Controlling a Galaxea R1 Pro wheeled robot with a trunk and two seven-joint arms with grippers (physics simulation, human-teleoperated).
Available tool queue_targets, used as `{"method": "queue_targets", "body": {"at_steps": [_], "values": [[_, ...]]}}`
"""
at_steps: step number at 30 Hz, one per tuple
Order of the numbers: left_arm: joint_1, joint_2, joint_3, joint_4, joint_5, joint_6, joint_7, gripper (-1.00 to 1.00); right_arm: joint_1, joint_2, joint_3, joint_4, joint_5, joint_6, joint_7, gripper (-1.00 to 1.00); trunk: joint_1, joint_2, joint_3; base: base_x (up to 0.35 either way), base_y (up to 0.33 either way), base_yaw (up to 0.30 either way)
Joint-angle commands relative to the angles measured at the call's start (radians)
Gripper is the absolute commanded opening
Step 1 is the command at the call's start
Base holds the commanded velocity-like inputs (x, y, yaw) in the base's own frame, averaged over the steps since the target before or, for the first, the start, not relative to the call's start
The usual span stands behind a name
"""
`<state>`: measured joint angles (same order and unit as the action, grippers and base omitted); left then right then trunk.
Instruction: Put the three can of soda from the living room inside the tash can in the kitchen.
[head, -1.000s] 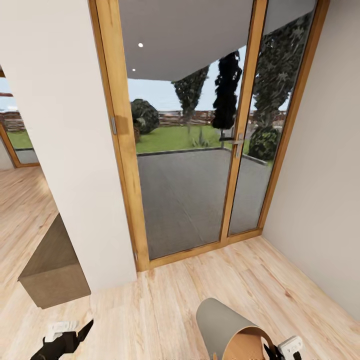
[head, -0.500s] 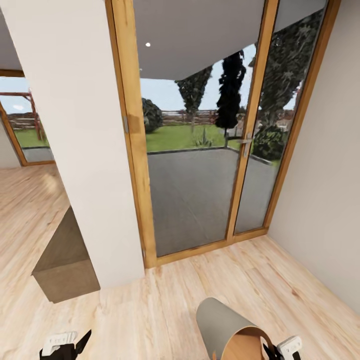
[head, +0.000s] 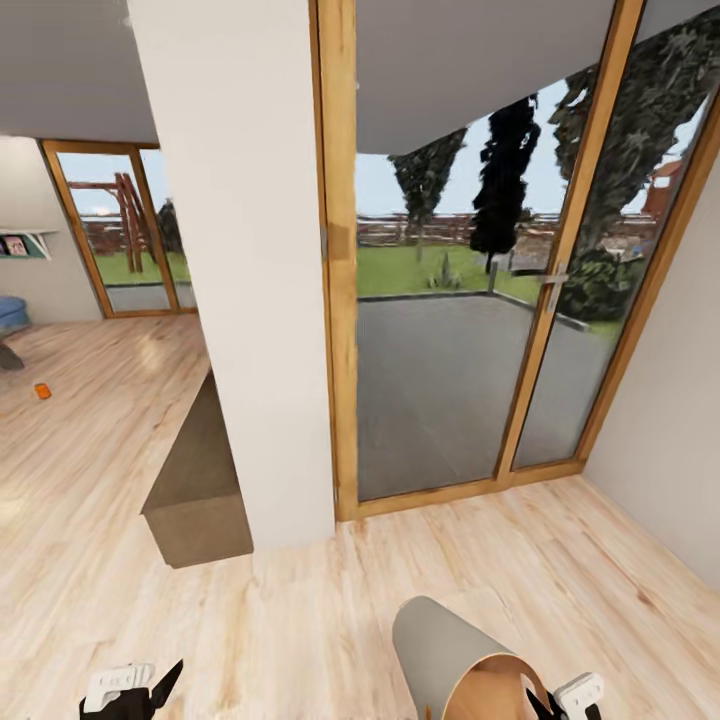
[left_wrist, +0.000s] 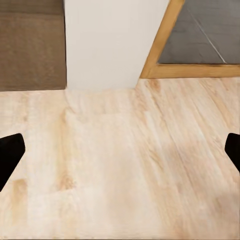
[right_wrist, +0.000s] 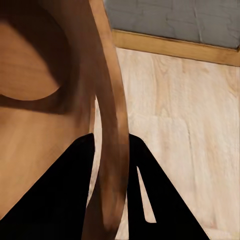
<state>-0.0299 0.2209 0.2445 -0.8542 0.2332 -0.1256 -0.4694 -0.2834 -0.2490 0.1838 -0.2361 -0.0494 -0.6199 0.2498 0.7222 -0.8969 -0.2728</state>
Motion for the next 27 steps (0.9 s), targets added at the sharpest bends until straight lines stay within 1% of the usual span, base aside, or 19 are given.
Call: {"method": "queue_targets", "body": {"at_steps": [1, 11, 12, 14, 16, 17, 18, 19, 20, 21, 23, 24, 25, 26, 27], "values": [[0.000, 0.000, 0.000, 0.000, 0.000, 0.000, 0.000, 1.00, 0.000, 0.000, -0.009, -0.003, -0.004, 0.000, 0.009, -1.00, 0.000, 0.000, -0.001, -0.139, 0.266, 0.204], [0.000, 0.000, 0.000, 0.003, -0.001, 0.000, 0.001, 1.00, -0.002, -0.001, -0.009, -0.011, -0.004, -0.001, 0.009, -1.00, 0.000, 0.000, -0.009, -0.142, 0.266, 0.198], [0.000, 0.000, 0.000, 0.004, -0.002, 0.000, 0.001, 1.00, -0.002, 0.000, -0.009, -0.026, -0.004, 0.000, 0.009, -1.00, 0.000, 0.000, -0.010, -0.146, 0.267, 0.170], [-0.001, 0.000, 0.000, 0.005, -0.003, 0.000, 0.001, 1.00, -0.001, 0.000, -0.008, -0.116, -0.005, 0.013, 0.009, -1.00, 0.000, 0.000, -0.012, -0.146, 0.267, 0.163], [-0.001, 0.000, -0.001, 0.010, -0.003, 0.000, 0.002, 1.00, -0.001, 0.001, -0.008, -0.173, -0.005, 0.038, 0.009, -1.00, 0.000, 0.000, -0.013, -0.146, 0.267, 0.158], [-0.001, 0.000, -0.002, 0.024, -0.003, 0.000, 0.002, 1.00, -0.001, 0.002, -0.007, -0.224, -0.004, 0.082, 0.009, -1.00, 0.000, 0.000, -0.014, -0.146, 0.267, 0.152], [-0.003, 0.000, -0.006, 0.066, -0.003, 0.002, 0.002, 1.00, -0.001, 0.014, -0.004, -0.354, 0.003, 0.213, 0.009, -1.00, 0.000, 0.000, -0.015, -0.128, 0.266, 0.124], [-0.004, 0.001, -0.007, 0.072, -0.004, 0.006, 0.002, 1.00, -0.001, 0.019, -0.003, -0.413, 0.006, 0.257, 0.009, -1.00, 0.000, 0.000, -0.015, -0.105, 0.265, 0.114], [-0.004, 0.002, -0.007, 0.074, -0.004, 0.008, 0.002, 1.00, -0.001, 0.021, -0.003, -0.443, 0.007, 0.279, 0.009, -1.00, 0.000, 0.000, -0.016, -0.089, 0.265, 0.110], [-0.005, 0.003, -0.007, 0.074, -0.004, 0.016, 0.002, 1.00, 0.000, 0.024, -0.001, -0.501, 0.009, 0.325, 0.009, -1.00, 0.000, 0.000, -0.016, -0.057, 0.264, 0.104], [-0.011, 0.004, -0.008, 0.066, -0.003, 0.035, 0.002, 1.00, 0.000, 0.025, 0.002, -0.563, 0.012, 0.379, 0.009, -1.00, 0.000, 0.000, -0.017, -0.041, 0.262, 0.101], [-0.023, 0.005, -0.009, 0.045, -0.007, 0.074, 0.000, 1.00, 0.005, 0.026, 0.007, -0.634, 0.020, 0.430, 0.009, -1.00, 0.000, 0.000, -0.018, -0.023, 0.257, 0.098], [-0.028, 0.005, -0.009, 0.032, -0.011, 0.095, -0.001, 1.00, 0.010, 0.025, 0.010, -0.669, 0.026, 0.450, 0.009, -1.00, 0.000, 0.000, -0.018, -0.019, 0.255, 0.097], [-0.036, 0.005, -0.010, -0.001, -0.025, 0.135, -0.003, 1.00, 0.029, 0.023, 0.013, -0.734, 0.039, 0.478, 0.010, -1.00, 0.000, 0.000, -0.018, -0.012, 0.252, 0.092], [-0.039, 0.004, -0.011, -0.023, -0.035, 0.153, -0.003, 1.00, 0.041, 0.022, 0.013, -0.763, 0.044, 0.488, 0.012, -1.00, 0.000, 0.000, -0.018, -0.010, 0.251, 0.088]]}}
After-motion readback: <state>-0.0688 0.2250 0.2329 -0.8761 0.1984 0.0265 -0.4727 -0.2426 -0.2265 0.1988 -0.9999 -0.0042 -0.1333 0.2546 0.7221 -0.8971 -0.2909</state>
